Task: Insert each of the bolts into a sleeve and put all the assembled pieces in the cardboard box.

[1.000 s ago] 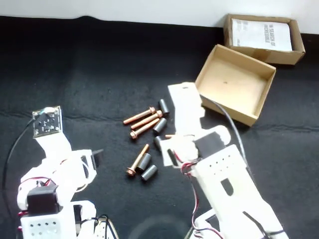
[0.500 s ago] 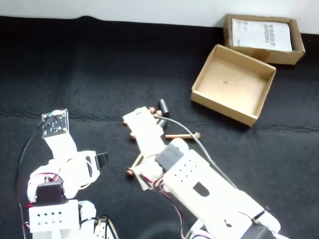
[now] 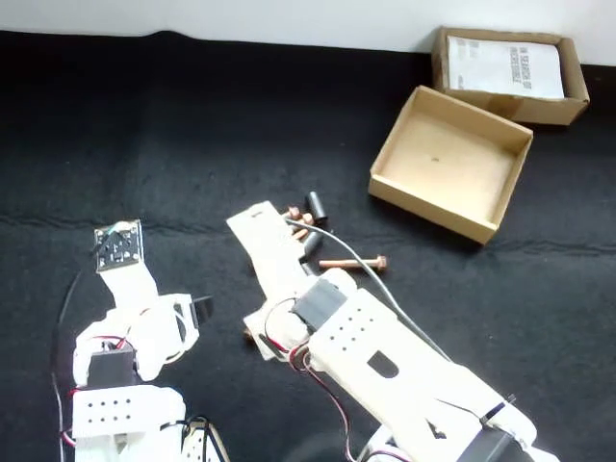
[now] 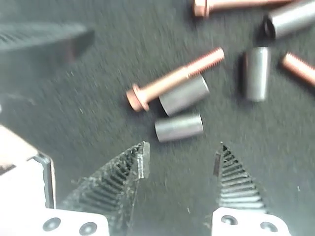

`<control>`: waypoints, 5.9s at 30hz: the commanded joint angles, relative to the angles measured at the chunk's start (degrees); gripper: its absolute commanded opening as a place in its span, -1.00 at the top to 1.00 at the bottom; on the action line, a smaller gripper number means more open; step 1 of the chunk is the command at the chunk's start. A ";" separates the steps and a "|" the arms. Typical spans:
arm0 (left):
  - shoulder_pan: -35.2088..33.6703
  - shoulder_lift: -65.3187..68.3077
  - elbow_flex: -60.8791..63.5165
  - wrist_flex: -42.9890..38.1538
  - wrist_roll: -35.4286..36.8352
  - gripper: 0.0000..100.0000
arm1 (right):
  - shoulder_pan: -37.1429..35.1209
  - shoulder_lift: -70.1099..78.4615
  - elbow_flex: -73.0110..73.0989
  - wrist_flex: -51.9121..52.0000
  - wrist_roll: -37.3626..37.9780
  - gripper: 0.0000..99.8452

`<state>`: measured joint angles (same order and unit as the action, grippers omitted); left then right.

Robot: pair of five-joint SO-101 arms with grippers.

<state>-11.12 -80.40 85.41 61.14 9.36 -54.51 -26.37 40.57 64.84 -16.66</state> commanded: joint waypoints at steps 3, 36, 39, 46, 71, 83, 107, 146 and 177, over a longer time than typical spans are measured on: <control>-0.66 -0.48 1.89 -2.99 0.44 0.41 | 0.04 0.22 0.13 -2.42 -10.81 0.58; -6.11 -0.48 8.92 -9.76 0.53 0.41 | 0.57 7.25 11.03 -14.02 -16.26 0.58; -6.11 -0.48 9.27 -9.76 0.53 0.41 | 0.57 11.21 10.95 -15.34 -16.35 0.58; -7.08 -0.48 9.27 -9.76 0.53 0.41 | -1.89 12.88 10.95 -18.86 -16.35 0.58; -7.16 -0.48 9.27 -9.76 0.53 0.41 | -1.89 13.41 8.04 -19.47 -15.74 0.82; -7.16 -0.48 9.27 -9.76 0.53 0.41 | -2.68 14.29 0.31 -15.16 -16.26 0.46; -7.25 -0.48 9.36 -9.67 0.53 0.41 | 1.36 29.93 -11.47 -10.33 -26.81 0.46; -7.25 -0.48 9.36 -9.67 0.53 0.41 | 1.36 25.71 -15.08 -13.85 -22.77 0.62; -7.25 -0.48 9.36 -9.67 0.53 0.41 | 0.75 41.54 -27.91 -2.07 -22.33 0.92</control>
<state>-17.36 -80.40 94.90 52.00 9.45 -52.75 15.30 15.16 58.15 -39.52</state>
